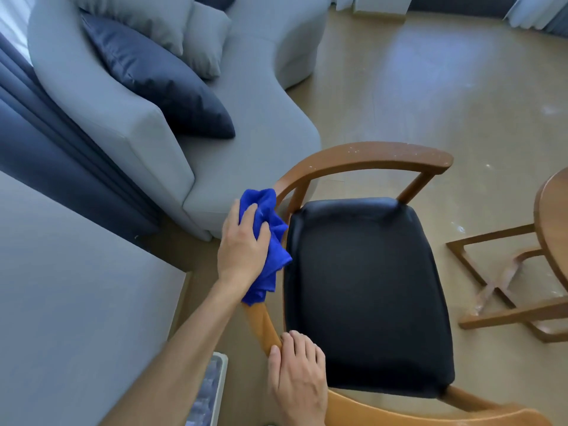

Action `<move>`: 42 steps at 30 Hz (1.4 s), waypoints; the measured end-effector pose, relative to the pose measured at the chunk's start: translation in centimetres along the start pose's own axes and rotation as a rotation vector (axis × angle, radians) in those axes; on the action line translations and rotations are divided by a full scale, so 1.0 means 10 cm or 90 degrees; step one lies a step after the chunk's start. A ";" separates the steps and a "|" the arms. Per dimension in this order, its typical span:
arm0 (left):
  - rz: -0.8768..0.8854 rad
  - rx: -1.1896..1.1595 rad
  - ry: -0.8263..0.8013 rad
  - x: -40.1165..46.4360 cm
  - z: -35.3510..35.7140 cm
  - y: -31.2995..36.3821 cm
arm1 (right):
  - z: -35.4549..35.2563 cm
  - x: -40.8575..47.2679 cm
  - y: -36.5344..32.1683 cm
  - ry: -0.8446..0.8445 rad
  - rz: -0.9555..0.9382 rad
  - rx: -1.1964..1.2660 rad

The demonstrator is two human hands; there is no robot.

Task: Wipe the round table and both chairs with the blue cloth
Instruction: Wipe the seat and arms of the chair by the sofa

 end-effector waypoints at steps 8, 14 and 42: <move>-0.101 0.009 -0.030 0.44 0.08 0.01 | -0.07 0.14 -0.08 0.028 0.038 0.005; -0.117 0.153 -0.051 0.74 0.19 0.10 | 0.09 0.20 -0.06 -0.077 0.046 0.034; -0.230 -0.169 0.172 0.09 -0.05 -0.13 | -0.35 2.61 -1.08 -0.232 -0.211 0.190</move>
Point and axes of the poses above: each hand's wrist, its own x-axis towards the middle knuckle, its own z-axis out of the palm, y = z × x, the point moved 5 cm from there along x, towards the middle knuckle, and after that the axes turned 6 degrees about z, right-handed, at the moved point
